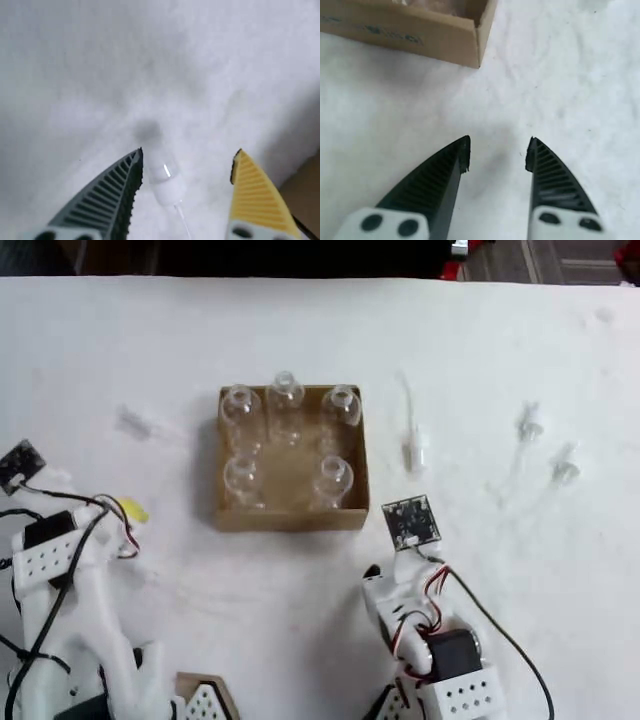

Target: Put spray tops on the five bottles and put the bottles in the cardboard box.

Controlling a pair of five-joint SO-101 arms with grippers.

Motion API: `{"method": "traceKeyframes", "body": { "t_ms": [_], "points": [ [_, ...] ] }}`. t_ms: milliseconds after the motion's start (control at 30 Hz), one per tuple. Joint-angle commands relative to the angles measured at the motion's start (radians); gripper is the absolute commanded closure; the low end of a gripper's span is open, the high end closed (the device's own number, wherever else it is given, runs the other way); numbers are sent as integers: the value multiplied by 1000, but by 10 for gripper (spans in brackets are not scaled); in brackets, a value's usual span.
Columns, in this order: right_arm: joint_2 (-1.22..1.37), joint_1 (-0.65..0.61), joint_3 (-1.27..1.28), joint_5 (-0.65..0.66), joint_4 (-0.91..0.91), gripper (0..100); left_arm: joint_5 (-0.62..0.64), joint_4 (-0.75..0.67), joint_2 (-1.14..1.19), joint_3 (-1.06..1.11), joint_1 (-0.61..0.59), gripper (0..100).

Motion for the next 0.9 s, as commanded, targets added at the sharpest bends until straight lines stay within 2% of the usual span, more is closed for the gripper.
{"method": "traceKeyframes", "body": {
  "t_ms": [0,200,367,467,667,867],
  "points": [
    [-5,13,9,5,7,836,-38,9,111,-25,-8,715],
    [-5,15,9,5,7,836,-40,123,400,-207,-25,727],
    [-5,15,9,5,7,836,-35,98,570,-282,-19,745],
    [-5,15,9,5,7,836,-35,133,611,-341,-21,802],
    [-5,15,9,5,7,836,-40,133,625,-388,-18,985],
    [-5,16,9,5,7,836,-40,133,622,-393,-19,979]
  ]
}}
